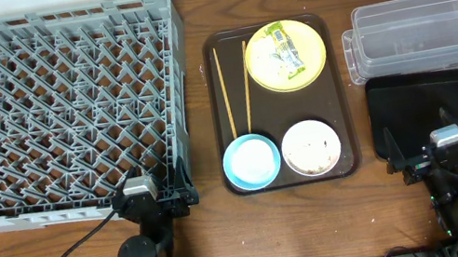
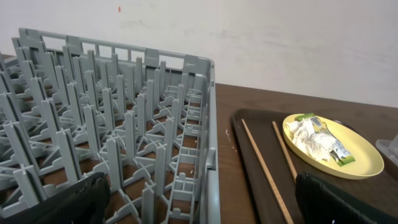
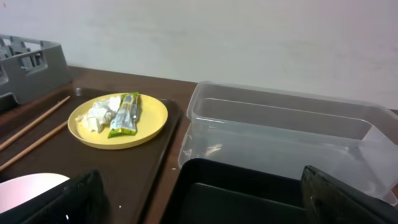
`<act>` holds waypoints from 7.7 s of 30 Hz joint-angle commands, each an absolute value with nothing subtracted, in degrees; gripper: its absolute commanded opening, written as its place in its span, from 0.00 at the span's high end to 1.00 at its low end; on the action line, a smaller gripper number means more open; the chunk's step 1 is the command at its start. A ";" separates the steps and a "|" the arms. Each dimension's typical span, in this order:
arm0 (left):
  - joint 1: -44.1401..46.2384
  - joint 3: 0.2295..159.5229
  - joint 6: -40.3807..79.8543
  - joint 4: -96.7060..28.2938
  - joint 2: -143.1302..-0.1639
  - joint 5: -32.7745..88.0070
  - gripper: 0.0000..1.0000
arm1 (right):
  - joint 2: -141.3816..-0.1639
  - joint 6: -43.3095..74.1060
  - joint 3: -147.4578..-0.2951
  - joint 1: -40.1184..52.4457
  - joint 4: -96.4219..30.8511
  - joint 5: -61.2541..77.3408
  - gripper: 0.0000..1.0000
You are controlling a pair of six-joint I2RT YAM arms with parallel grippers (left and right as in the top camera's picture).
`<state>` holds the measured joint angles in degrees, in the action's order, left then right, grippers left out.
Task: Sort waste into correct bins and load items into the dishwasher
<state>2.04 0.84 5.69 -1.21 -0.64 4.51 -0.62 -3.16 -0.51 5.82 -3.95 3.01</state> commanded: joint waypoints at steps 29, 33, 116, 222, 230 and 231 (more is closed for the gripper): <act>2.22 20.64 10.61 -10.55 -17.89 11.53 0.04 | -19.09 3.84 -15.64 6.31 -0.03 13.15 0.01; 2.22 33.15 10.61 -19.33 -30.68 16.29 0.04 | -35.18 3.88 -30.00 6.31 -7.57 17.12 0.01; 2.22 60.84 10.61 -44.77 -58.41 25.50 0.04 | -104.16 24.05 -92.99 0.12 -46.85 8.08 0.27; 2.22 60.84 10.61 -44.77 -58.41 25.47 0.04 | -107.26 21.06 -69.10 28.34 -52.14 1.85 0.99; 2.22 60.84 10.61 -44.77 -58.41 25.47 0.04 | -107.24 18.90 -69.45 21.82 -50.37 0.75 0.99; 2.22 60.84 10.61 -44.77 -58.41 25.47 0.04 | -107.22 17.69 -69.78 21.76 -50.28 2.55 0.97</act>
<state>2.04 59.61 10.52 -44.77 -58.50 25.17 -107.15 22.20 -68.84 22.59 -50.81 -1.63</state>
